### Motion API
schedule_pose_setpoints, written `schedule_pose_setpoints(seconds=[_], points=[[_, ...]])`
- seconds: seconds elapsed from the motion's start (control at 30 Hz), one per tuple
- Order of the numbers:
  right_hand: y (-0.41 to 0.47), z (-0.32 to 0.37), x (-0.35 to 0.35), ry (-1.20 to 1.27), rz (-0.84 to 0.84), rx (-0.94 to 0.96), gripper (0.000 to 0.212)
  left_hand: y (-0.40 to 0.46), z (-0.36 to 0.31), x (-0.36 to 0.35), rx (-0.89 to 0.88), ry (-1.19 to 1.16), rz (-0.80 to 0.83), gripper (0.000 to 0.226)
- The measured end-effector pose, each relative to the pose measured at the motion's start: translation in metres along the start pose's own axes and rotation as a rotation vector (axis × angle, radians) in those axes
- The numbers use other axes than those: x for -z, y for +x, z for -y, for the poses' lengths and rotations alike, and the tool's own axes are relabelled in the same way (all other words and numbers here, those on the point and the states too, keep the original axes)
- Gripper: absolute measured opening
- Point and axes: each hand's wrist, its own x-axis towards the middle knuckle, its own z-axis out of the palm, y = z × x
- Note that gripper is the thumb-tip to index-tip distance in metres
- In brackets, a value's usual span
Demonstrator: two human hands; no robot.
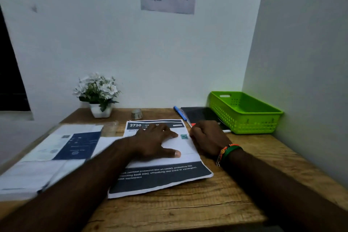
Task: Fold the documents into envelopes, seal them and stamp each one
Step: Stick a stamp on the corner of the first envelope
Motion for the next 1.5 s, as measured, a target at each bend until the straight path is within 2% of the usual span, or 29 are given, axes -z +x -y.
schedule_pose_setpoints(seconds=[0.17,0.23,0.3,0.4,0.47,0.57,0.77,0.87,0.93,1.07,1.2,1.33,1.37,1.43,1.5], points=[[-0.006,0.007,0.014,0.192,-0.044,-0.127,0.056,-0.033,0.005,0.012,0.082,-0.243,-0.172,0.117],[-0.006,0.008,0.019,0.183,-0.042,-0.154,0.049,-0.046,0.02,0.019,0.206,-0.204,-0.261,0.114],[-0.006,0.011,0.024,0.101,-0.032,-0.144,0.03,-0.061,0.048,0.019,0.443,-0.13,-0.308,0.112],[-0.013,0.023,0.023,0.057,0.046,-0.167,0.015,-0.085,0.069,0.014,0.763,-0.046,-0.18,0.111],[-0.017,0.031,0.014,0.065,0.095,-0.219,0.02,-0.095,0.061,0.013,0.804,-0.077,-0.159,0.096],[-0.02,0.034,-0.002,0.061,0.113,-0.281,0.036,-0.1,0.044,0.014,0.758,-0.284,-0.367,0.074],[-0.028,0.035,0.002,0.147,0.098,-0.31,0.041,-0.108,0.038,0.02,0.692,-0.912,-0.969,0.044],[-0.03,0.031,0.005,0.353,-0.003,-0.36,0.041,-0.113,0.03,0.033,0.589,-1.235,-1.085,0.033],[-0.029,0.031,0.016,0.592,-0.039,-0.447,0.043,-0.114,0.023,0.046,0.508,-1.454,-1.097,0.033],[-0.038,0.027,0.053,0.984,-0.006,-0.546,0.018,-0.101,0.014,0.068,0.426,-1.619,-1.036,0.034],[-0.051,0.015,0.09,1.107,-0.134,-0.546,0.01,-0.071,-0.007,0.082,0.355,-1.674,-0.946,0.02],[-0.064,-0.009,0.136,1.112,-0.384,-0.641,0.016,-0.025,-0.046,0.094,0.22,-1.753,-0.949,0.009],[-0.068,-0.017,0.146,1.146,-0.454,-0.675,0.015,-0.014,-0.059,0.094,0.175,-1.767,-0.909,0.013],[-0.077,-0.033,0.163,1.238,-0.591,-0.747,0.01,0.01,-0.087,0.084,0.117,-1.659,-0.781,0.03],[-0.082,-0.048,0.171,1.297,-0.69,-0.823,0.009,0.035,-0.114,0.062,0.081,-1.33,-0.667,0.034]])
